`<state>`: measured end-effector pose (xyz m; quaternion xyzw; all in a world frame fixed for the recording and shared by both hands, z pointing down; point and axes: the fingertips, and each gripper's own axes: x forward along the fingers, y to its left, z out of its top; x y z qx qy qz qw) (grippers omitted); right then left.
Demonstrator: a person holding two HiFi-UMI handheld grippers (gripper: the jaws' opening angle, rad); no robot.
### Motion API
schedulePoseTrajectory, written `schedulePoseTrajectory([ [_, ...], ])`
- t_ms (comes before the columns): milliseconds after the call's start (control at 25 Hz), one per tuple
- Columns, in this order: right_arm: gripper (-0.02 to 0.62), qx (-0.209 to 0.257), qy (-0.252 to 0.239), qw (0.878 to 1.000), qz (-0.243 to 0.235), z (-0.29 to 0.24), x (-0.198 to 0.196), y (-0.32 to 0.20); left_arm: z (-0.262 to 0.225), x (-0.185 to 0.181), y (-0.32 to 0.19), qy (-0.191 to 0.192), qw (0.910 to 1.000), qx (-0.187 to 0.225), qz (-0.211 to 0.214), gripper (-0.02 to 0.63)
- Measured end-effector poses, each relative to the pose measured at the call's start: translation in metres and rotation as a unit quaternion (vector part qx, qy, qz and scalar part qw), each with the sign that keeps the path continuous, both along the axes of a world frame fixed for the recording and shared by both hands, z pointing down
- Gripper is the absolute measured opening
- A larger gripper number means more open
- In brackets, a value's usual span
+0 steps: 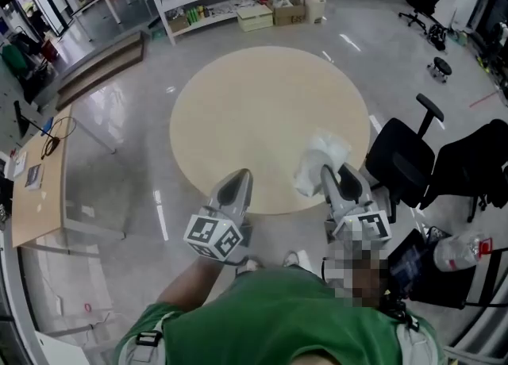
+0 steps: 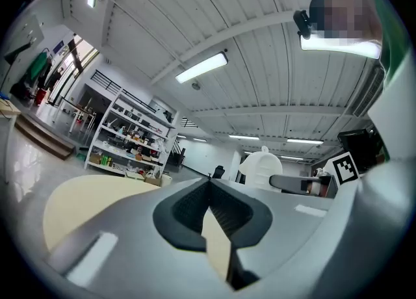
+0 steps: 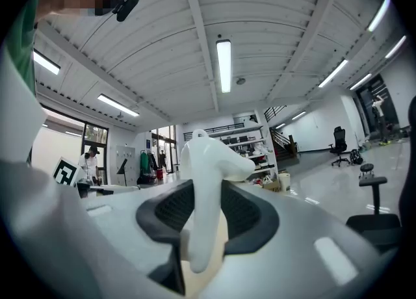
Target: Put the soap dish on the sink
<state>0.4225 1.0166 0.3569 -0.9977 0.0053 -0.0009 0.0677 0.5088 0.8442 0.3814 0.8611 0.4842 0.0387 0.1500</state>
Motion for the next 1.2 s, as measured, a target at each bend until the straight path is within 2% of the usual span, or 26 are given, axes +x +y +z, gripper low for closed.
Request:
schedulePoseTrajectory([
  [480,0.129,0.009,0.014,0.999,-0.031,-0.001,0.000,0.000,0.001,-0.007,0.008,0.008,0.9999,-0.003,-0.014,0.006],
  [680,0.129,0.008,0.017,0.998,-0.066,-0.003,0.009,-0.012,-0.002,-0.010,-0.002,0.013,0.9991,-0.004,-0.040,0.007],
  [1000,0.127,0.008,0.023,0.986,-0.163,-0.009,0.037,-0.061,-0.010,-0.010,-0.052,0.020,0.9917,-0.005,-0.127,0.006],
  [1200,0.127,0.010,0.025,0.969,-0.244,-0.012,0.053,-0.110,-0.018,-0.019,-0.100,0.023,0.9793,-0.002,-0.201,0.008],
])
